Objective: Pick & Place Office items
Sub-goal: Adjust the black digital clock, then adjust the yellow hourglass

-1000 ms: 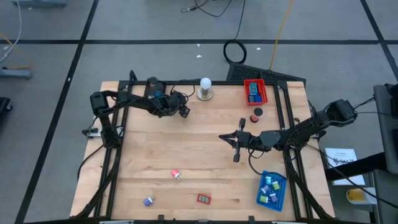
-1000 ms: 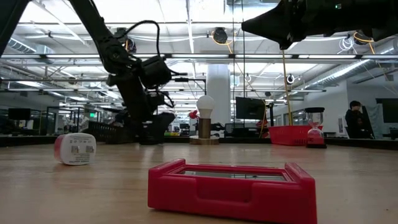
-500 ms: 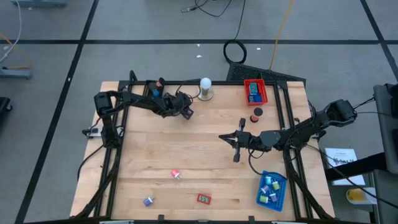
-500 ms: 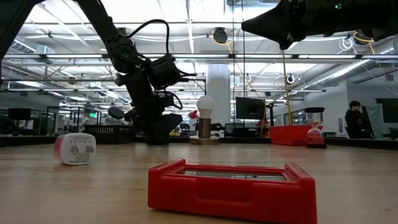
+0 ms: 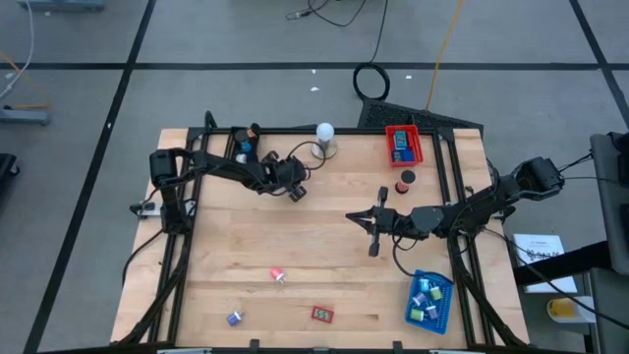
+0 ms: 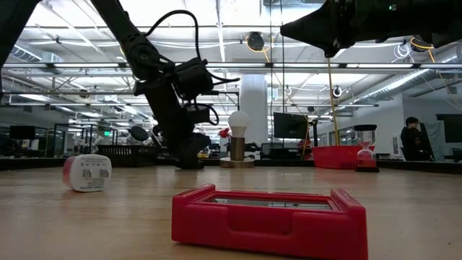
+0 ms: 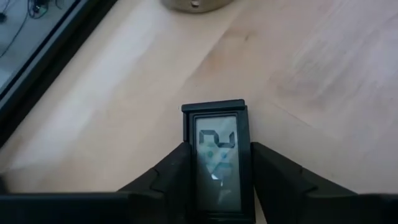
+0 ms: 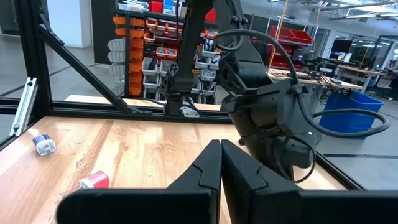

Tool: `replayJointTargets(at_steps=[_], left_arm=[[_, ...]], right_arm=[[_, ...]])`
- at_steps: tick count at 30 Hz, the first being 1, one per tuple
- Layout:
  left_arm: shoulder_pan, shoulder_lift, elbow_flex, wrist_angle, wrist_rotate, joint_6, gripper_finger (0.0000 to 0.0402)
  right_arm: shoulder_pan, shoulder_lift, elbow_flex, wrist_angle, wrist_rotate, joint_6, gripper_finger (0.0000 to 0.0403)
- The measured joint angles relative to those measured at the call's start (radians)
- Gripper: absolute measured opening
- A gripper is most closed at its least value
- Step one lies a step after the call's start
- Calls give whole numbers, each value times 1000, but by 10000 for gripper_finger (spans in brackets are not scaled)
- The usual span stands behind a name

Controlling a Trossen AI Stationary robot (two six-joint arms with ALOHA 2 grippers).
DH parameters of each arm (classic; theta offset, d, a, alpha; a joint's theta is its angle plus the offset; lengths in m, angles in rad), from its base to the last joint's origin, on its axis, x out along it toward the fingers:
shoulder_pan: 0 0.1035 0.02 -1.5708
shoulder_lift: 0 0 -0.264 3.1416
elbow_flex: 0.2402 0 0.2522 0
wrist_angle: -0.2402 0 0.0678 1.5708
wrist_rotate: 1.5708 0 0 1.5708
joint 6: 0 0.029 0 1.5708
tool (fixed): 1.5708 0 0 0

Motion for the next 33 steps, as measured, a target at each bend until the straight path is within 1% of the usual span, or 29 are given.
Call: replayJointTargets(at_steps=[2, 5, 10, 13, 16, 20, 25, 29, 33], left_arm=[[-5, 0, 1, -9, 5, -19, 170], [-5, -2, 2, -32, 8, -42, 204], [-5, -30, 0, -84, 16, -19, 255], [-5, -66, -4, -113, 38, -5, 271], [-7, -118, -6, -162, 52, 14, 274], [10, -230, -4, -262, 17, 38, 262], [73, -415, -4, -389, 3, 71, 227], [197, -534, -4, -410, -3, 81, 181], [351, -572, -2, -406, 60, 70, 135]], right_arm=[[0, 0, 0, 0, 0, 0, 1], [0, 0, 0, 0, 0, 0, 1], [0, 0, 0, 0, 0, 0, 1], [0, 0, 0, 0, 0, 0, 1], [0, 0, 0, -1, 0, 0, 1], [0, 0, 0, -1, 0, 0, 1], [0, 0, 0, 0, 0, 0, 1], [0, 0, 0, 4, 0, 0, 1], [0, 0, 0, 6, 0, -2, 1]])
